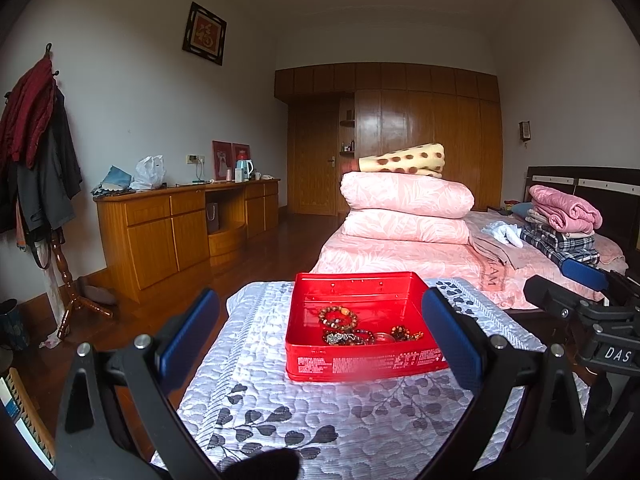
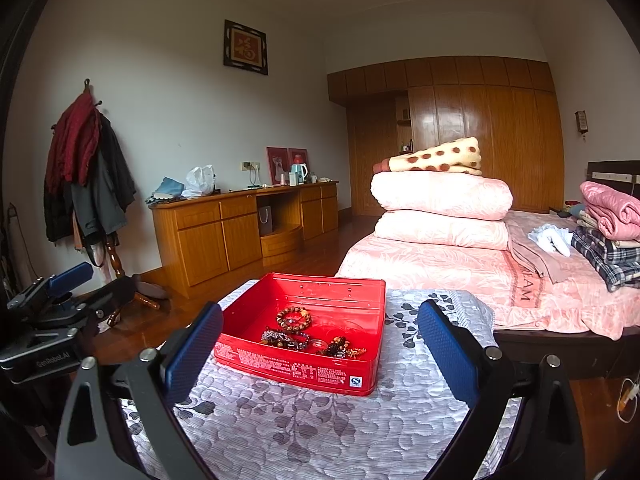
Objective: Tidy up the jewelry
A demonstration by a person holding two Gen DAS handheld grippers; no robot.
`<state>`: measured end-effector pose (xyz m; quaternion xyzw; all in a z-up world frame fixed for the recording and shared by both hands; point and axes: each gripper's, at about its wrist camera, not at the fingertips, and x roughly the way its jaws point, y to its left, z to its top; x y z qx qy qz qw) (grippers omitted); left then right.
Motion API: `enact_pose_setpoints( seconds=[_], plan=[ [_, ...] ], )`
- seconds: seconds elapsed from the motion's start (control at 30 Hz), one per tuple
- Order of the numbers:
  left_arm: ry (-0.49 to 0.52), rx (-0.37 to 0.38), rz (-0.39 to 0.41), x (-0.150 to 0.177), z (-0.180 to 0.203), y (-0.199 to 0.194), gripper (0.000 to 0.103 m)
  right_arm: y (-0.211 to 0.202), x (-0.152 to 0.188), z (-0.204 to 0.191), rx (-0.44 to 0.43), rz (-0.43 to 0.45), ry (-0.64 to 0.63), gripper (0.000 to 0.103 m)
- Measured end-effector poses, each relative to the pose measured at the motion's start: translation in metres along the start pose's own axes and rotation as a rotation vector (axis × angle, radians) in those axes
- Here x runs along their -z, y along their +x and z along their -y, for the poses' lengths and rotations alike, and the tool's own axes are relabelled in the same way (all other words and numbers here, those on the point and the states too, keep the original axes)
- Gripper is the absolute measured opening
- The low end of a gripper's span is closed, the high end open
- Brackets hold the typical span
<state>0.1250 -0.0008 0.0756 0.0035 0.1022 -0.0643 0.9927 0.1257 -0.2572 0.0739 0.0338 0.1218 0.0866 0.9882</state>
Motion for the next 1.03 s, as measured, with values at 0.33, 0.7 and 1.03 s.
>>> enact_pose_setpoints(
  seconds=[0.33,0.7,1.03],
  plan=[
    [-0.010,0.004,-0.011,0.0003,-0.0016,0.0024,0.098,-0.0004,0.0002,-0.0003,0.000,0.000,0.000,0.096],
    [-0.007,-0.003,-0.011,0.0002,-0.0028,0.0026,0.098,0.0015,0.0025,0.0053,0.002,-0.004,0.002,0.096],
    [-0.007,-0.003,-0.014,0.0000,-0.0031,0.0030,0.098,0.0030,0.0028,0.0085,0.009,0.000,0.001,0.096]
  ],
)
